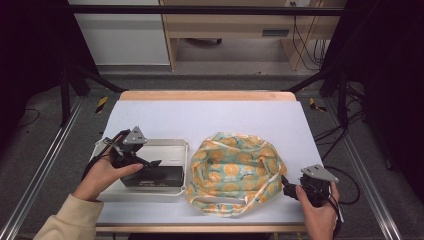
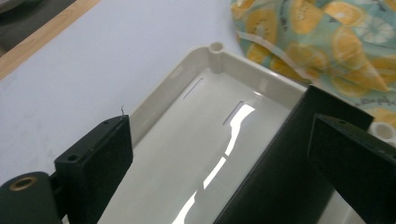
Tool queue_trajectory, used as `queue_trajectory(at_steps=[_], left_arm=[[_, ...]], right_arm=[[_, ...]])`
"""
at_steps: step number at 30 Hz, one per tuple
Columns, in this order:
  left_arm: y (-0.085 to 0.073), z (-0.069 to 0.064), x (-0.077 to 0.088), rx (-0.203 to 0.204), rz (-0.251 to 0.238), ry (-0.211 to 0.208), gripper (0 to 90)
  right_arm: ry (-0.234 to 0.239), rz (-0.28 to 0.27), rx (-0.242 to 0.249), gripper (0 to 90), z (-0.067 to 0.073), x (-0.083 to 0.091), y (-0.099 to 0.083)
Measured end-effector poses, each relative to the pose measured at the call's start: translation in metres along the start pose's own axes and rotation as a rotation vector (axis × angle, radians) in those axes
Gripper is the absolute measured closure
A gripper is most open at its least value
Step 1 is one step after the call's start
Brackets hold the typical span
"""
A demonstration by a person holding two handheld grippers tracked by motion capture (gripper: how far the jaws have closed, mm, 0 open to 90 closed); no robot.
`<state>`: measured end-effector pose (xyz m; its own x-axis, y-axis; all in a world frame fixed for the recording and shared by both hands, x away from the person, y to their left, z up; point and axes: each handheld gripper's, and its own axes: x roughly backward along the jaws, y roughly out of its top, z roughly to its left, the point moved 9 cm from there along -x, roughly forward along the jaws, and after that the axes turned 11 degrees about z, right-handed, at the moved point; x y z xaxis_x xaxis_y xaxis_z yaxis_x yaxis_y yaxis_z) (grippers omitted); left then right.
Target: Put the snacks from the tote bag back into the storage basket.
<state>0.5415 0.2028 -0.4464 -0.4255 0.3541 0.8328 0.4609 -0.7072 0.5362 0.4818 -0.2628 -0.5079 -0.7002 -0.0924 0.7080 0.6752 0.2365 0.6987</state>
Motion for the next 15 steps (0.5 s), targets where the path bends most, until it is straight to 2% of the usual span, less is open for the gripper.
queue_trajectory(at_steps=[3,6,12,15], left_arm=[[-0.006,0.009,-0.003,0.034,-0.003,0.024,6.8],[-0.011,0.015,-0.006,0.079,-0.022,0.011,6.8],[-0.024,0.028,-0.004,0.129,-0.022,0.034,6.9],[-0.031,0.036,0.001,0.186,-0.046,0.053,6.9]], right_arm=[[0.0,-0.001,0.0,6.9,0.0,0.0,0.0],[0.001,-0.001,0.001,6.8,0.0,0.0,0.0],[-0.001,-0.002,0.001,6.8,0.0,0.0,0.0],[0.0,-0.002,-0.002,6.9,0.0,0.0,0.0]])
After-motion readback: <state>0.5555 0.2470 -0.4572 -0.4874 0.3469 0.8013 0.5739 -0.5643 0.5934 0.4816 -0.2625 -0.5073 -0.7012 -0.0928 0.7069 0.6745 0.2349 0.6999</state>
